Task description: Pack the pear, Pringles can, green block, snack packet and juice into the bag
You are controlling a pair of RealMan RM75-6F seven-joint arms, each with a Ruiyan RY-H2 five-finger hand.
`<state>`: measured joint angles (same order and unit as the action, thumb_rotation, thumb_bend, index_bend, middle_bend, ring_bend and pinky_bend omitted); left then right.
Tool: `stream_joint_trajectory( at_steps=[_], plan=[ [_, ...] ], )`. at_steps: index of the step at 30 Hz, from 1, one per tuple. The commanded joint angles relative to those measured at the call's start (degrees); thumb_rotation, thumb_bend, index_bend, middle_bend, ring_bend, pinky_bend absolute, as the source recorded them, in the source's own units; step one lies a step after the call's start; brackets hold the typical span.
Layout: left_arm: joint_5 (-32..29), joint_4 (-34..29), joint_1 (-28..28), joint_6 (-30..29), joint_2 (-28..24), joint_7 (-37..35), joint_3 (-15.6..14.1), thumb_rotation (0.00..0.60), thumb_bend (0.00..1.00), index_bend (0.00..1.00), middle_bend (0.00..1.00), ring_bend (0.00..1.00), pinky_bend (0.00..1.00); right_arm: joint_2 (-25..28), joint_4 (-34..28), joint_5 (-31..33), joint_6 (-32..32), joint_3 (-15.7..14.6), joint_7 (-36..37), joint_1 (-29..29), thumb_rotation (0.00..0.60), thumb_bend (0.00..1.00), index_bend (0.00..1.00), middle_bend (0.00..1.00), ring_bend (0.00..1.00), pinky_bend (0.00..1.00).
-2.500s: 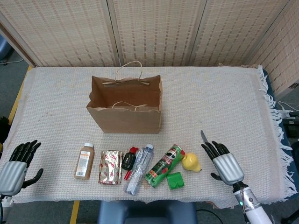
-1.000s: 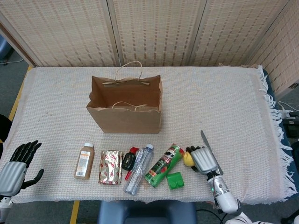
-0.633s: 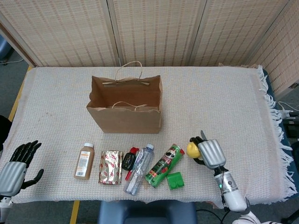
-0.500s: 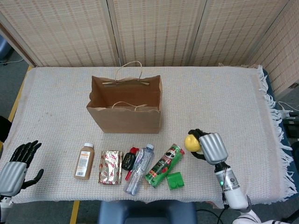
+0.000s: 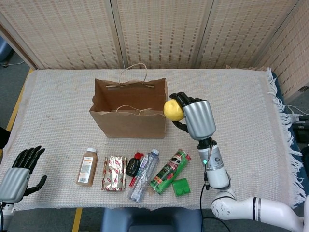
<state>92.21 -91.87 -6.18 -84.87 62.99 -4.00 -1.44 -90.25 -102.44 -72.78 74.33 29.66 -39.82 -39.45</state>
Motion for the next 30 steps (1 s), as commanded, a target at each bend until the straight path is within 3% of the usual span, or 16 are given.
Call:
stream_joint_trajectory(
  at_steps=[1,10,14,17,19,22,25,30],
  plan=[
    [0.03,-0.11,0.03,0.18,-0.20,-0.42,-0.18,0.600,0.38,0.00,0.00,0.00,0.05,-7.20,6.69,6.58,-0.77,5.28,-3.02,-7.71,0.600,0.48,0.85,0.63,0.64,0.75],
    [0.63,-0.93,0.06,0.83,-0.91,-1.76,-1.04,0.600,0.38,0.00,0.00,0.00,0.05,-17.58,22.38,9.60,1.77,11.49,1.18,-20.59,0.600,0.48,0.85,0.63,0.64,0.74],
    [1.17,-1.18,0.00,0.99,-1.11,-1.83,-1.39,0.600,0.38,0.00,0.00,0.00,0.05,-19.90,27.85,11.68,0.39,10.84,1.47,-23.72,0.600,0.48,0.82,0.63,0.63,0.74],
    [0.92,-1.60,0.01,1.46,-1.42,-2.67,-1.65,0.600,0.38,0.00,0.00,0.00,0.05,-20.50,29.10,15.86,-1.79,9.69,-1.82,-24.61,0.600,0.35,0.62,0.60,0.53,0.64],
    [1.13,-1.72,0.01,1.46,-1.64,-2.86,-1.78,0.600,0.38,0.00,0.00,0.00,0.05,-20.50,29.15,18.00,-2.81,9.06,-3.41,-24.86,0.600,0.18,0.40,0.47,0.38,0.50],
    [1.43,-1.64,-0.01,1.54,-1.71,-2.89,-1.98,0.600,0.38,0.00,0.00,0.00,0.05,-19.88,28.11,20.38,-3.63,8.69,-4.41,-24.98,0.600,0.06,0.14,0.25,0.15,0.34],
    [1.26,-1.77,-0.06,1.87,-1.81,-2.94,-2.06,0.600,0.38,0.00,0.00,0.00,0.05,-18.53,26.62,20.64,-3.46,8.56,-3.65,-24.77,0.600,0.02,0.04,0.17,0.08,0.30],
    [1.10,-1.72,-0.13,2.07,-1.76,-2.46,-2.01,0.600,0.38,0.00,0.00,0.00,0.05,-15.80,22.66,21.17,-1.75,9.28,-3.27,-24.30,0.600,0.00,0.02,0.16,0.07,0.30]
  ],
)
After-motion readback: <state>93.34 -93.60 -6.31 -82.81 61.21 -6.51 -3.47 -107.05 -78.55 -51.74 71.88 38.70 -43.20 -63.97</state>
